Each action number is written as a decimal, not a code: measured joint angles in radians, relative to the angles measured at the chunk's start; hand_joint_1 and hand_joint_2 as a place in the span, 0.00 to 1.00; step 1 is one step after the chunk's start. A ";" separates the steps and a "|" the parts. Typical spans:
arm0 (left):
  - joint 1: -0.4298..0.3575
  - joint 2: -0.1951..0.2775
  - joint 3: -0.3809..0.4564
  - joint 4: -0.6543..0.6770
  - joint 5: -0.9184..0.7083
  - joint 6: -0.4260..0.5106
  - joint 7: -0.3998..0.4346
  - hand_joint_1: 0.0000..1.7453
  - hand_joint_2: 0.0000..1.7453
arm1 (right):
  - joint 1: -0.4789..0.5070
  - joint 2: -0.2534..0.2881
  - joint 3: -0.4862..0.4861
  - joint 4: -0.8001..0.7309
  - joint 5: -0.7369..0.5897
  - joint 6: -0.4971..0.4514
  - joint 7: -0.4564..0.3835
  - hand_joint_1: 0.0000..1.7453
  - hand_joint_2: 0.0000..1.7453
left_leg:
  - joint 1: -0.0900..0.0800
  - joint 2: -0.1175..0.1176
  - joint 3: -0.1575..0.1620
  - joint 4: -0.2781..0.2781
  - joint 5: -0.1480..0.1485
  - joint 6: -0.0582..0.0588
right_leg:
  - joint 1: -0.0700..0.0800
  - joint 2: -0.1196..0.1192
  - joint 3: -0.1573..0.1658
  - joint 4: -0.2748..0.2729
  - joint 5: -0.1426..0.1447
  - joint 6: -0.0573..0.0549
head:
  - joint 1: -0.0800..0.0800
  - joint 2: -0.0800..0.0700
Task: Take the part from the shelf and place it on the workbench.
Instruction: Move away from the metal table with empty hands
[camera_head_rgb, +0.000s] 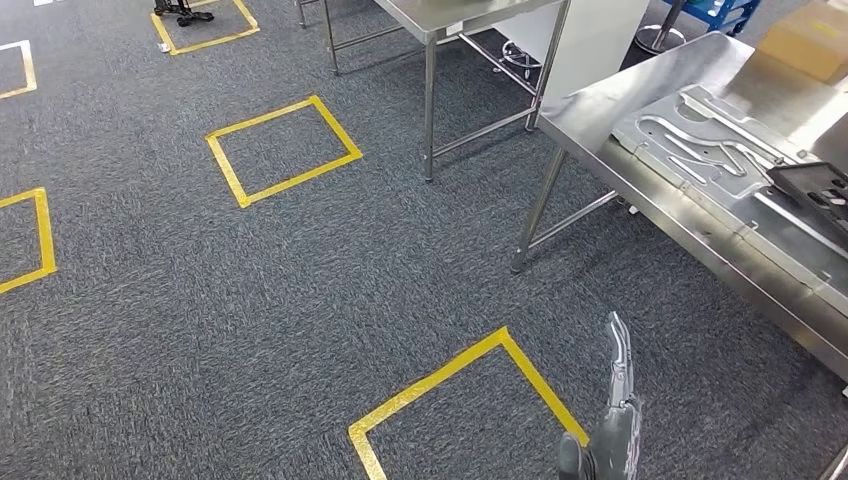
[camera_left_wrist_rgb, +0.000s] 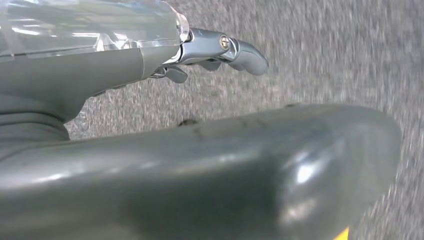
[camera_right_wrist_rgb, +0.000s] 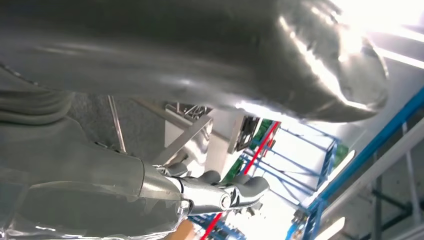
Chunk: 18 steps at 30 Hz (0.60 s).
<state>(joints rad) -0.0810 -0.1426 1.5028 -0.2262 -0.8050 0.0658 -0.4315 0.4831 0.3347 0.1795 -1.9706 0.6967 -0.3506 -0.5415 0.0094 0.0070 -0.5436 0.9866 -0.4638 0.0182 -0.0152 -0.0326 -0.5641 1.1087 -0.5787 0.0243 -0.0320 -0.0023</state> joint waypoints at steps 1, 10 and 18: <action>-0.002 -0.002 -0.001 0.000 0.002 0.006 0.002 0.00 0.00 | 0.007 0.001 -0.005 -0.004 -0.002 0.006 -0.001 0.00 0.00 | -0.002 -0.008 -0.002 0.000 0.002 0.004 | 0.001 0.018 -0.034 0.068 -0.035 0.000 | 0.000 0.000; -0.007 -0.015 -0.019 0.000 -0.020 0.029 0.003 0.00 0.00 | 0.042 0.002 -0.029 -0.041 -0.014 0.012 0.012 0.00 0.00 | -0.010 -0.104 -0.013 0.015 0.002 -0.009 | 0.003 0.103 0.027 -0.093 0.076 -0.022 | 0.000 0.000; -0.007 -0.021 -0.030 -0.001 -0.021 0.031 -0.011 0.00 0.00 | 0.059 0.011 -0.039 -0.065 -0.013 0.012 0.018 0.00 0.00 | 0.001 -0.021 -0.145 0.285 -0.137 -0.048 | 0.004 0.008 0.036 -0.112 0.083 -0.054 | -0.007 0.000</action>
<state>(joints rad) -0.0885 -0.1640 1.4730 -0.2274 -0.8265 0.0969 -0.4421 0.5426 0.3458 0.1400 -2.0356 0.6835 -0.3383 -0.5236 0.0106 -0.0137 -0.6887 1.2713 -0.6011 -0.0300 -0.0110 -0.0247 -0.5278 0.9966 -0.4957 -0.0299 -0.0387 -0.0023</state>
